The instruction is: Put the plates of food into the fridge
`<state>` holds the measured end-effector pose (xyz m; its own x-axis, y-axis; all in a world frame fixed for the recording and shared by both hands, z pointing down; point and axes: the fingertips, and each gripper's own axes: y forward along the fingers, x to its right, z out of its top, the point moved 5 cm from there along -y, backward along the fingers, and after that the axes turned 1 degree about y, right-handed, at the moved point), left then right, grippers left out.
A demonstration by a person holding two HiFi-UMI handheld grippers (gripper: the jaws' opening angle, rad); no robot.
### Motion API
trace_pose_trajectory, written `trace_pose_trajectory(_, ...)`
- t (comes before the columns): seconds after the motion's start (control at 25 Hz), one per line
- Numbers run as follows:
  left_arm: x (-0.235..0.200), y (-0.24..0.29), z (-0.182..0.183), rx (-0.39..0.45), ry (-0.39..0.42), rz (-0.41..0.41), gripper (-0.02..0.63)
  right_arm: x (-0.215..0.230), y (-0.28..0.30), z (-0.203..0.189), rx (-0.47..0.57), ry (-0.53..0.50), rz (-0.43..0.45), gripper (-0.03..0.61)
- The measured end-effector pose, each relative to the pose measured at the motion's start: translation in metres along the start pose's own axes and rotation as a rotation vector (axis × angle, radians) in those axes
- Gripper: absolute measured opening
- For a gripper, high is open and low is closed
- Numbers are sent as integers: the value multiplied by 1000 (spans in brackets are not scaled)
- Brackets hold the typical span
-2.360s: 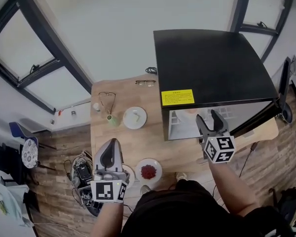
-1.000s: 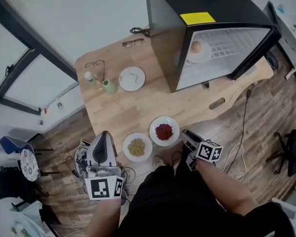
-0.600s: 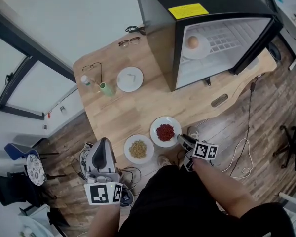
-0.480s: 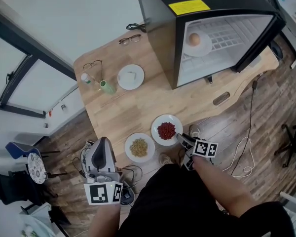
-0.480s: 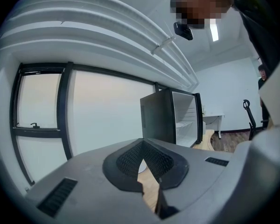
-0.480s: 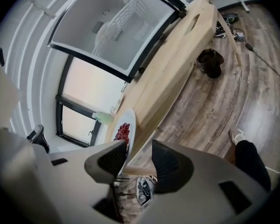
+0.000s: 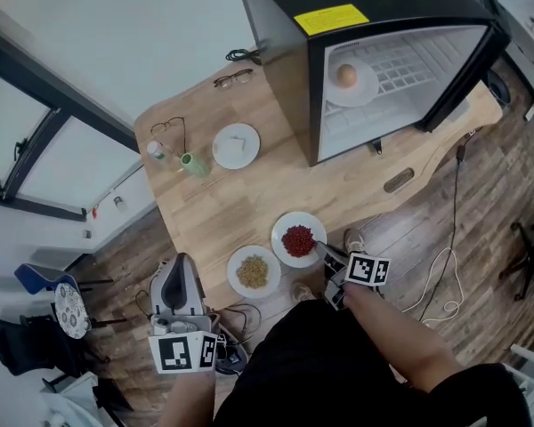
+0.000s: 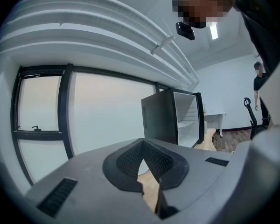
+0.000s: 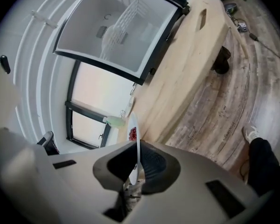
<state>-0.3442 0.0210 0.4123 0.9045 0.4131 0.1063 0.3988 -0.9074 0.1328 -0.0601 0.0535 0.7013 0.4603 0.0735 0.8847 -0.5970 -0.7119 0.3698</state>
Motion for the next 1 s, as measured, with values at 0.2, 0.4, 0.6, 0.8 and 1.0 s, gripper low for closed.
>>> trace_pose_trajectory(0.2,8,6,3,18,-15,-16,3,-11,-9,12,18,10,8,31)
trace_pose_trajectory(0.4,13,15,11,41,-23,-25,3,-19,-26,32,49,6,2,31)
trace_pose_trajectory(0.6,23,29,23,73,-34,-44,3,-27,-47,61,116,20,9,31)
trace_pose_trajectory(0.8,39,46,33,103,-52,-75,3,-37,-71,92,164,-2,11,31)
trace_pose_trajectory(1.0,55,69,47,132,-59,-101,3,-46,-93,125,218,-8,16,31)
